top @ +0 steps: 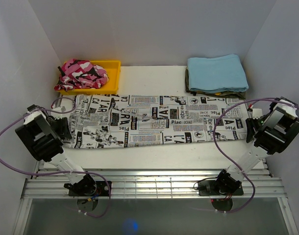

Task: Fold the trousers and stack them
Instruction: Flatten the trousers out

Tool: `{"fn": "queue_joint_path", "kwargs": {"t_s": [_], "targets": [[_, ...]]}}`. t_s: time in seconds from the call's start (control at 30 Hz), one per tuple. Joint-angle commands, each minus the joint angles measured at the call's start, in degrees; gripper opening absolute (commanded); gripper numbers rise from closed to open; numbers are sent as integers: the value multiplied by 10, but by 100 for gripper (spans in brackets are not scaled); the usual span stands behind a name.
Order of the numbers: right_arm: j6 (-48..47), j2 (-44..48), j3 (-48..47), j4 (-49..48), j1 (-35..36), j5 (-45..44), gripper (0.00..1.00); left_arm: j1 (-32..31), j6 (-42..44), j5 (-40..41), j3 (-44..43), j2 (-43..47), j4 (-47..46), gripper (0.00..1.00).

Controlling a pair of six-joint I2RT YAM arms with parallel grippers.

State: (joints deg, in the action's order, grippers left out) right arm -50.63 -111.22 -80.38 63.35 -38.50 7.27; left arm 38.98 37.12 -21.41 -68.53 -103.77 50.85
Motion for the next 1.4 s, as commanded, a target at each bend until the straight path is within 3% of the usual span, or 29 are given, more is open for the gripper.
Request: {"fn": "queue_joint_path", "kwargs": {"t_s": [0.0,0.23,0.37,0.4,0.5,0.83,0.87,1.0,1.3,1.37], "targets": [[29,-22,-4,-1,-14,25,52,2,2,20,23,2,-33,57],[105,-39,-40,-17,-14,40,51,3,1,0,44,15,-35,56],[108,-16,-67,-33,-15,35,59,3,1,-9,47,18,-34,57],[102,-10,-71,-39,-16,48,65,3,1,-16,46,16,-34,56],[107,-21,-69,-36,-12,103,67,3,-13,-27,31,8,-31,56],[129,-68,-72,-82,10,103,51,6,-43,0,23,-28,-41,60],[128,-72,-73,-81,11,100,47,7,-45,0,24,-31,-41,60],[115,-72,-78,-67,11,93,10,20,-31,-32,8,-28,-11,64],[105,-65,-84,-48,11,100,8,31,-26,-21,-30,-26,-4,68],[104,-66,-83,-46,11,103,8,30,-22,-36,-44,-34,0,77]]}}
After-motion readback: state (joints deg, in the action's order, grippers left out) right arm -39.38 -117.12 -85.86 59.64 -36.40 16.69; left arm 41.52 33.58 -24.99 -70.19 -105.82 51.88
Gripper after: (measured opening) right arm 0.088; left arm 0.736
